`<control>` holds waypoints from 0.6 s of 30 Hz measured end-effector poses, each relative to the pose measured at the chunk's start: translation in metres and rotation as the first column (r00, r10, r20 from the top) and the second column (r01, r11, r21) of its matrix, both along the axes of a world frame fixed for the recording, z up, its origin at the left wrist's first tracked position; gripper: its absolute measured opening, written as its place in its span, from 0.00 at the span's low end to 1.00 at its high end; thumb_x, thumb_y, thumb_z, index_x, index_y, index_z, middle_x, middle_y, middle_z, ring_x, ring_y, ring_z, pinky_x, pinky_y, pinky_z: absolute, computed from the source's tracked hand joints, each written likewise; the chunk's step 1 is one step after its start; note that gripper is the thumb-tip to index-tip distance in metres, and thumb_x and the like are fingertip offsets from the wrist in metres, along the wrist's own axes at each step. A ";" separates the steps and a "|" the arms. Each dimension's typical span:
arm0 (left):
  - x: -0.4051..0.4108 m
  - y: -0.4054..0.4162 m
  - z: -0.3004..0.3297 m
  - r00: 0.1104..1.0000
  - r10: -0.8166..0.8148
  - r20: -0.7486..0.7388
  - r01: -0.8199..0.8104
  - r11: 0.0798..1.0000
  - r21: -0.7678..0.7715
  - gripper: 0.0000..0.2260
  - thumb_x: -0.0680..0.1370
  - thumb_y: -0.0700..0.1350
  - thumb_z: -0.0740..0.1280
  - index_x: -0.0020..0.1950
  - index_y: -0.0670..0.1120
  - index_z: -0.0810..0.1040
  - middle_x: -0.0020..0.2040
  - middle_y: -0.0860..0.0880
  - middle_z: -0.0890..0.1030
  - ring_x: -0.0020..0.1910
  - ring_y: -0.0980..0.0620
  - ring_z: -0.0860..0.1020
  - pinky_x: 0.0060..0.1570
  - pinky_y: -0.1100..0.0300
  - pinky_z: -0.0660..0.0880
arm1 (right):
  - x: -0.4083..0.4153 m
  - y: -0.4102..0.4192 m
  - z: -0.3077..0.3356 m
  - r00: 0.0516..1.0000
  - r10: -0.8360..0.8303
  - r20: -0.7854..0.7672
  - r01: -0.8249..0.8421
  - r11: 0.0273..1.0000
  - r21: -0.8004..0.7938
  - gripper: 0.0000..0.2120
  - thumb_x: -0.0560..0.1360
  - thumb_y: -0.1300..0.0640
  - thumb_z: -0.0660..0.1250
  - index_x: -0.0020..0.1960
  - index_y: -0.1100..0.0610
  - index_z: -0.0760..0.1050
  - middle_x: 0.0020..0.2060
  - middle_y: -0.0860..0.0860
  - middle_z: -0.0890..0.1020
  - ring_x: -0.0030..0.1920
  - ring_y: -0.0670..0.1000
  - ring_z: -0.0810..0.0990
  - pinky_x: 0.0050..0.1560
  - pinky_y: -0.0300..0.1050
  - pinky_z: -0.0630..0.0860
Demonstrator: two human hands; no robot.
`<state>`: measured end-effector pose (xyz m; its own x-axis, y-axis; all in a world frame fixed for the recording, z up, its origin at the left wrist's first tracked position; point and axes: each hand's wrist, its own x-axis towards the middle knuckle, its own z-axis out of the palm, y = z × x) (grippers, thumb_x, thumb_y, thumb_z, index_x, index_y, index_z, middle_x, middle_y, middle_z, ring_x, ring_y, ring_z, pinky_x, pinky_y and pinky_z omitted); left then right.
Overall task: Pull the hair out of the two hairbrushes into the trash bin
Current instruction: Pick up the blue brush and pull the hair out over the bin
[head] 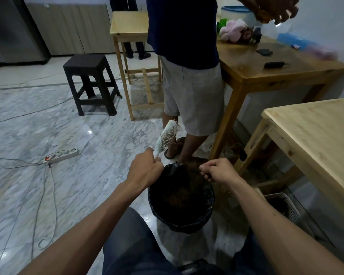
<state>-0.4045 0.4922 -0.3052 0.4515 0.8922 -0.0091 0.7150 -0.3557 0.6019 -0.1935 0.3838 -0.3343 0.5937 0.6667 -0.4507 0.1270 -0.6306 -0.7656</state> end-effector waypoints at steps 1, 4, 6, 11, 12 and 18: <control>0.001 -0.002 -0.001 1.000 -0.011 -0.007 0.011 1.000 0.002 0.07 0.80 0.46 0.61 0.52 0.43 0.72 0.41 0.44 0.77 0.34 0.49 0.73 0.30 0.55 0.65 | -0.001 0.000 0.000 1.000 0.022 0.020 -0.021 1.000 -0.014 0.06 0.81 0.57 0.70 0.50 0.56 0.86 0.45 0.53 0.87 0.41 0.46 0.83 0.36 0.38 0.77; 0.005 -0.006 -0.004 0.999 -0.033 -0.025 0.033 0.999 0.010 0.06 0.80 0.46 0.61 0.53 0.44 0.72 0.38 0.47 0.76 0.32 0.51 0.72 0.28 0.57 0.61 | -0.004 0.001 0.007 0.981 0.155 0.118 -0.146 0.986 -0.076 0.10 0.81 0.57 0.69 0.60 0.52 0.84 0.50 0.50 0.86 0.43 0.45 0.82 0.40 0.39 0.78; 0.007 -0.008 -0.006 0.997 -0.050 -0.050 0.051 0.999 0.019 0.06 0.80 0.46 0.61 0.51 0.44 0.72 0.38 0.48 0.76 0.32 0.52 0.72 0.28 0.57 0.60 | -0.006 0.006 0.015 0.967 0.242 0.074 -0.233 0.966 -0.111 0.20 0.78 0.57 0.68 0.69 0.50 0.79 0.59 0.51 0.83 0.52 0.48 0.81 0.51 0.46 0.78; 0.011 -0.012 -0.005 0.996 -0.068 -0.059 0.070 0.997 0.026 0.04 0.79 0.46 0.61 0.50 0.46 0.72 0.38 0.47 0.76 0.32 0.52 0.72 0.28 0.58 0.60 | -0.015 0.017 0.029 0.962 0.225 -0.157 -0.202 0.968 0.146 0.19 0.77 0.42 0.71 0.66 0.46 0.78 0.59 0.46 0.83 0.58 0.46 0.81 0.60 0.45 0.75; 0.012 -0.013 -0.004 0.995 -0.080 -0.066 0.081 0.996 0.025 0.05 0.78 0.46 0.62 0.50 0.45 0.72 0.38 0.47 0.77 0.33 0.52 0.72 0.28 0.58 0.60 | -0.017 0.017 0.029 0.956 0.234 -0.180 -0.198 0.960 0.197 0.16 0.77 0.42 0.72 0.62 0.46 0.79 0.55 0.46 0.85 0.56 0.46 0.83 0.61 0.45 0.77; 0.007 -0.009 -0.001 0.995 -0.042 -0.094 0.045 0.998 0.034 0.07 0.79 0.45 0.61 0.53 0.42 0.72 0.41 0.44 0.77 0.33 0.49 0.72 0.28 0.56 0.61 | -0.018 0.017 0.018 0.989 0.144 -0.025 -0.135 0.965 0.227 0.05 0.77 0.57 0.75 0.45 0.58 0.86 0.40 0.54 0.88 0.41 0.48 0.83 0.42 0.40 0.77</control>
<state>-0.3972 0.4836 -0.3064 0.4887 0.8722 -0.0213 0.7508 -0.4079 0.5196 -0.2114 0.4005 -0.3166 0.4721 0.8281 -0.3023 0.1672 -0.4208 -0.8916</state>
